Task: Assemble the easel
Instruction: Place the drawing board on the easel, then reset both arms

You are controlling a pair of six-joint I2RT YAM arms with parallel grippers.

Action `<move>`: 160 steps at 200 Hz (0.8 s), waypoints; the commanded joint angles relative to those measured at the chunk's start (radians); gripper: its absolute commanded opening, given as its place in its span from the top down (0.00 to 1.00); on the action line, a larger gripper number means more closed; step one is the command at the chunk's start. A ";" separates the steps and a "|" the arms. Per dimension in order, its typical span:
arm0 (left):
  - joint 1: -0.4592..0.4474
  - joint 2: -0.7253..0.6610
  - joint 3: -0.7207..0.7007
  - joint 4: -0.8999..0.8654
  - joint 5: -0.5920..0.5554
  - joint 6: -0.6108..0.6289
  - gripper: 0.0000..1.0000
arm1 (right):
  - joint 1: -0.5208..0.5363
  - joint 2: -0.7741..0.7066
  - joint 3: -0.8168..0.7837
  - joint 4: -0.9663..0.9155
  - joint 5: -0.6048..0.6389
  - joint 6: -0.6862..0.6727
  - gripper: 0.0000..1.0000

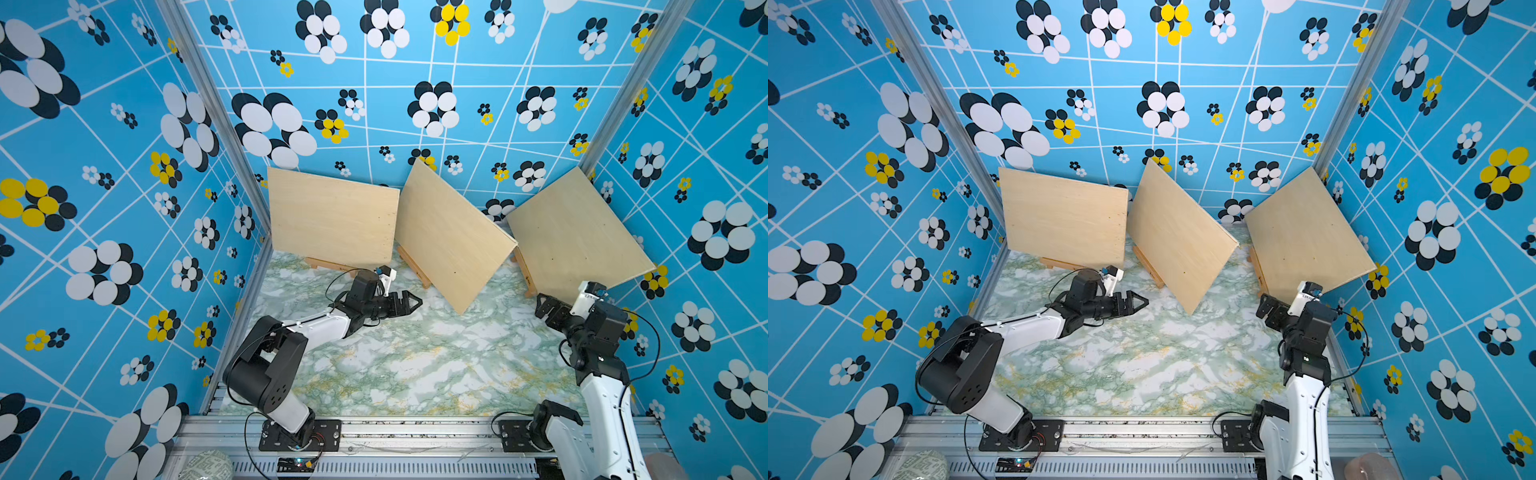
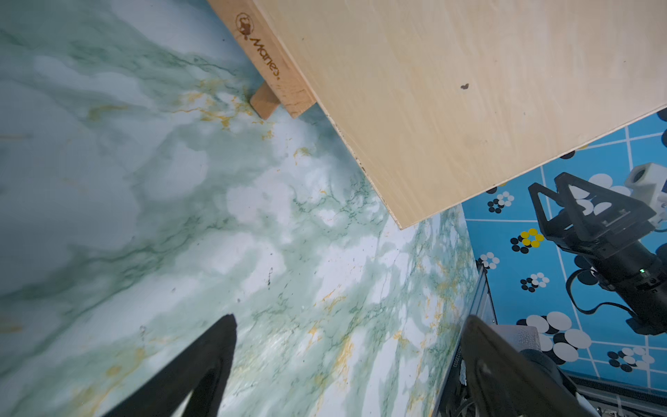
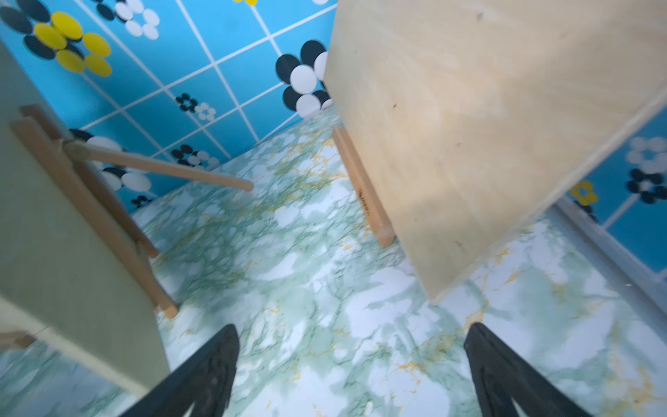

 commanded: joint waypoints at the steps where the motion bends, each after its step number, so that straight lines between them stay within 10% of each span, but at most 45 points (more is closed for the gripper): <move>1: 0.009 -0.140 -0.044 -0.106 -0.107 0.052 0.01 | 0.077 0.105 0.053 0.037 -0.062 -0.049 0.01; 66: 0.256 -0.460 -0.033 -0.495 -0.369 0.207 0.01 | 0.177 0.509 0.141 0.448 -0.170 -0.100 0.01; 160: 0.554 -0.554 -0.206 -0.135 -0.524 0.452 0.01 | 0.197 0.754 0.255 0.422 -0.156 -0.199 0.01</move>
